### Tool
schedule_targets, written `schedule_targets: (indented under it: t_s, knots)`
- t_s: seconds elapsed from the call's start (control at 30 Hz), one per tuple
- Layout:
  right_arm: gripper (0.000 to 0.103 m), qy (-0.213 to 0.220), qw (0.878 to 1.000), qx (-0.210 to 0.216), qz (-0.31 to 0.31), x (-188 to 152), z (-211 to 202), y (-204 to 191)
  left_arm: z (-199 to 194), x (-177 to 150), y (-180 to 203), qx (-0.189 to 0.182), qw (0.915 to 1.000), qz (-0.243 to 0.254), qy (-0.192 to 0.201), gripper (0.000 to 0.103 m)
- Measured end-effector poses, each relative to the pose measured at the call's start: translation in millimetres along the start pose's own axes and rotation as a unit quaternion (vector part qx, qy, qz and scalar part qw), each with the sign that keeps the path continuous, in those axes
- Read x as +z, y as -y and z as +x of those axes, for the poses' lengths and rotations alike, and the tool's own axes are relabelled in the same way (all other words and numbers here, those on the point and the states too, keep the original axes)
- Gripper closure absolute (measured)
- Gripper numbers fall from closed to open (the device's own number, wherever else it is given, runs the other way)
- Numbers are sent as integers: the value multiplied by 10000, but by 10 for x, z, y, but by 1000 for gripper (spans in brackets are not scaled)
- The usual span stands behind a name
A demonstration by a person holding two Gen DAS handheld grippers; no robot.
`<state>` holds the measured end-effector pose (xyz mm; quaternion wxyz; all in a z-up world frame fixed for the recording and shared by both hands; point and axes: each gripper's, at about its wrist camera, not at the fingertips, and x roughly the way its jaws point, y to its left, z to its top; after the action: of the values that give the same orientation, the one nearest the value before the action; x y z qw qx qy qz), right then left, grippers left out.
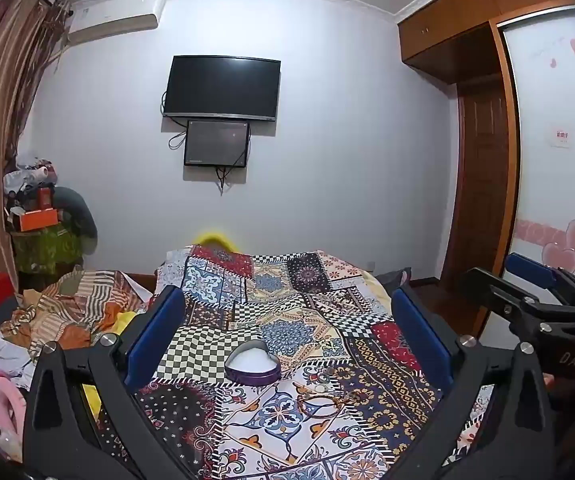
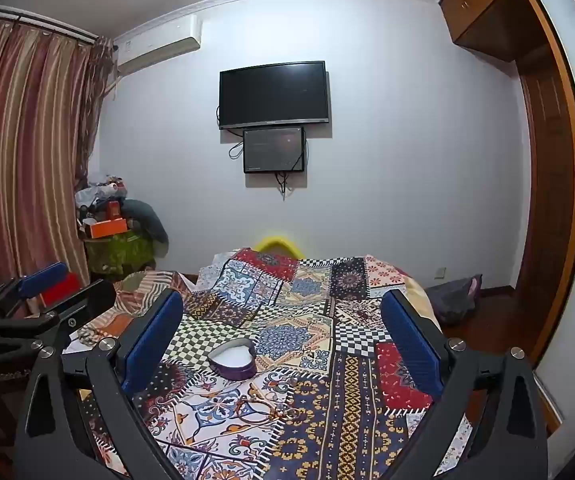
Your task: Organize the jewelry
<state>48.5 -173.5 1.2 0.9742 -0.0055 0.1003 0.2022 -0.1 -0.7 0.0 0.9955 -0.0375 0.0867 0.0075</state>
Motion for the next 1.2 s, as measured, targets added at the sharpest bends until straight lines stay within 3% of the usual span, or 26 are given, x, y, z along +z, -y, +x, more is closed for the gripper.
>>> schedule_targets:
  t_s: [0.13,0.23,1.2]
  knots:
    - [5,7,10000,0,2,3,-1,0,108,-15,80,75,9998,39,-170,0]
    - [5,5,10000,8,9,5,0,-3,82,-47,-76,-37,9998,-181,-98,0]
    - [4,-99,9999,62,57,-46,56,-21,89,-68,-61,-29,9999,-95,-123,0]
